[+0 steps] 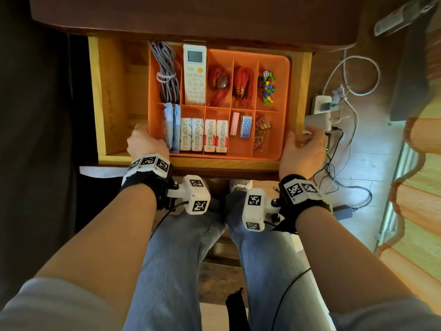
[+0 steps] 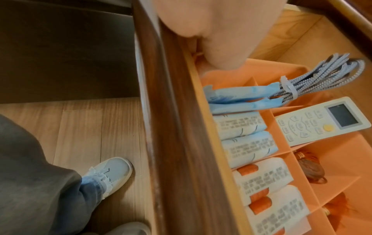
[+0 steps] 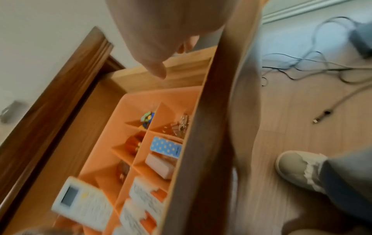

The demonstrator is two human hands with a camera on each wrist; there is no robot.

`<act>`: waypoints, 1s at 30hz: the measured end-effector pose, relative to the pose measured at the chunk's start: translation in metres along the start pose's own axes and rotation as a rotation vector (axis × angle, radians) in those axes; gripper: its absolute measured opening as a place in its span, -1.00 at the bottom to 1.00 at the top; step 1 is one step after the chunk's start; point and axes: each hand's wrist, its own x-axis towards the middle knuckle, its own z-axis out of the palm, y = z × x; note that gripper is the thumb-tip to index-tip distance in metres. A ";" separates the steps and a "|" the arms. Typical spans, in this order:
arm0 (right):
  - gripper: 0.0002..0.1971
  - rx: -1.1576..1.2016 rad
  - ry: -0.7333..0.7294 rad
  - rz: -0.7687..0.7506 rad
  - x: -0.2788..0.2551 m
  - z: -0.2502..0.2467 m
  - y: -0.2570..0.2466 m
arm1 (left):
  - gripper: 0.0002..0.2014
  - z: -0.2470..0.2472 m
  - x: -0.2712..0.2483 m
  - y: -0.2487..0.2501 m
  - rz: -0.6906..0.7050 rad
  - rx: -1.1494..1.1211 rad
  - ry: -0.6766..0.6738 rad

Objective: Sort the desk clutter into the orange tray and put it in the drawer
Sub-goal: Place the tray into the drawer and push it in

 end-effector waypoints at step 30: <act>-0.67 -0.045 -0.057 0.065 0.004 0.012 0.013 | -0.40 0.015 -0.006 0.007 0.139 0.125 -0.176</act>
